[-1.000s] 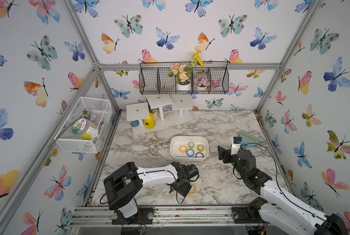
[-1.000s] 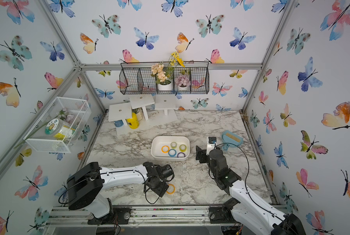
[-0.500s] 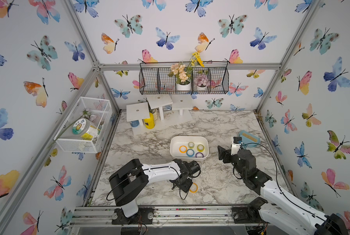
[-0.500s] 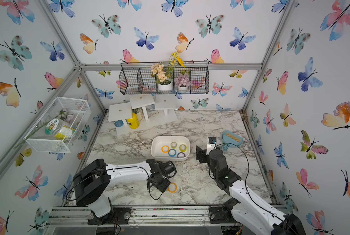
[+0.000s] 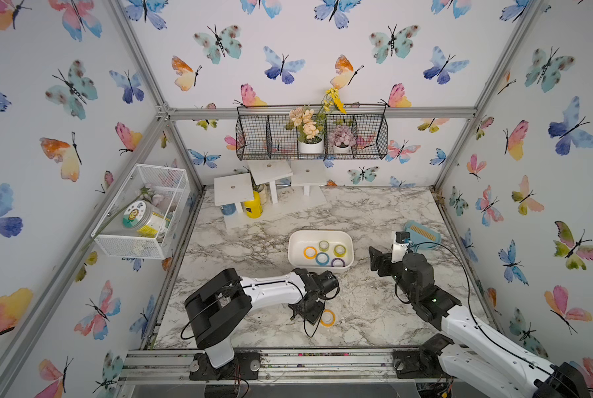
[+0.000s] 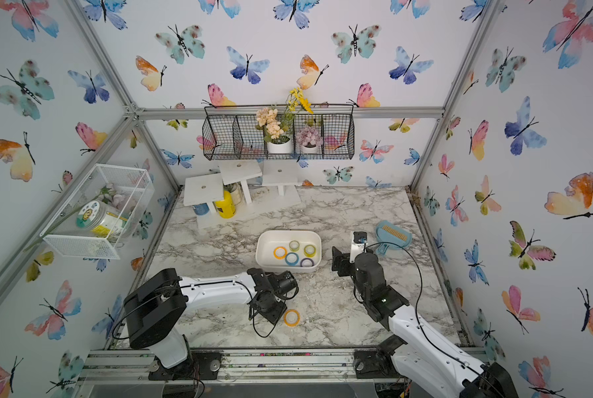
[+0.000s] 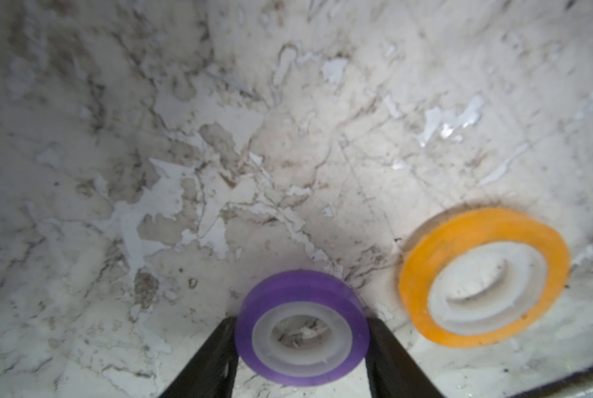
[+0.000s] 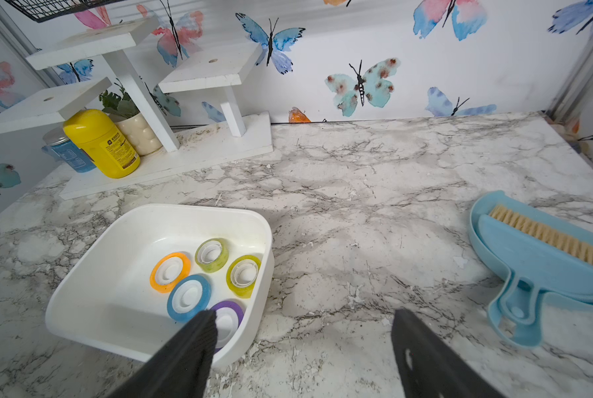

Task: Put the transparent tape into the storage box
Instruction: Pick up the tape at the center of the board, then place the tape in the storage box.

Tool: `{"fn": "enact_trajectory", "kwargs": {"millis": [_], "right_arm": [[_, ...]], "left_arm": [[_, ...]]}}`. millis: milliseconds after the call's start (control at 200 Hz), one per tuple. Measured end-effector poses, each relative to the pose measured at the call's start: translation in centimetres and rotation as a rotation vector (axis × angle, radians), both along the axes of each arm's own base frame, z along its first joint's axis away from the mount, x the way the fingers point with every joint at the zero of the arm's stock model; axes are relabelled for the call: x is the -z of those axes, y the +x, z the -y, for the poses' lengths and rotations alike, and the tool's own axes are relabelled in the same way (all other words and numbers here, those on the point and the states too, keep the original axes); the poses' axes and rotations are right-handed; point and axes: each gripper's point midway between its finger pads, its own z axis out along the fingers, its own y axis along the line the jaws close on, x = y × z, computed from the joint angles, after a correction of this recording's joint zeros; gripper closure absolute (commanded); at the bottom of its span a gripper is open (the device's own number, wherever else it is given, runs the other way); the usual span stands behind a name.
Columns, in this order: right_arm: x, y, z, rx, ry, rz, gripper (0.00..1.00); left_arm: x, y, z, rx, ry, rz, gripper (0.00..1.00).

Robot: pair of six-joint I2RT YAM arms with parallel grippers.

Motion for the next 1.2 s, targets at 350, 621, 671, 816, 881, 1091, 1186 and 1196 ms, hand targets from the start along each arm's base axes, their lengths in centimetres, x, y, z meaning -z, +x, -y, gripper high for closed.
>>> {"fn": "enact_trajectory", "kwargs": {"millis": [350, 621, 671, 816, 881, 1091, 1186, 1196], "right_arm": [[0.0, 0.0, 0.0, 0.001, 0.001, 0.001, 0.16], [-0.4, 0.0, 0.2, 0.011, 0.004, 0.011, 0.15], [-0.4, 0.0, 0.3, 0.014, 0.006, 0.013, 0.15], [-0.5, 0.0, 0.4, 0.024, 0.009, 0.016, 0.15], [-0.6, 0.0, 0.5, 0.025, 0.01, 0.017, 0.15], [-0.6, 0.0, 0.5, 0.026, 0.01, 0.017, 0.15], [-0.6, 0.0, 0.5, 0.027, 0.009, 0.017, 0.15], [-0.6, 0.0, 0.5, 0.027, 0.009, 0.017, 0.15]], "left_arm": [[-0.4, 0.1, 0.2, 0.003, 0.009, -0.004, 0.43], [-2.9, 1.5, 1.6, 0.013, -0.023, 0.017, 0.44], [-3.5, 1.9, 1.7, 0.011, -0.027, 0.021, 0.44], [-5.6, 3.8, 2.1, 0.002, -0.039, 0.052, 0.44], [-7.0, 5.1, 2.2, -0.006, -0.051, 0.074, 0.44], [-11.7, 9.7, 2.9, -0.035, -0.114, 0.165, 0.45], [-12.3, 11.7, 3.2, -0.047, -0.122, 0.186, 0.45], [-12.4, 11.8, 3.2, -0.047, -0.122, 0.188, 0.45]]}}
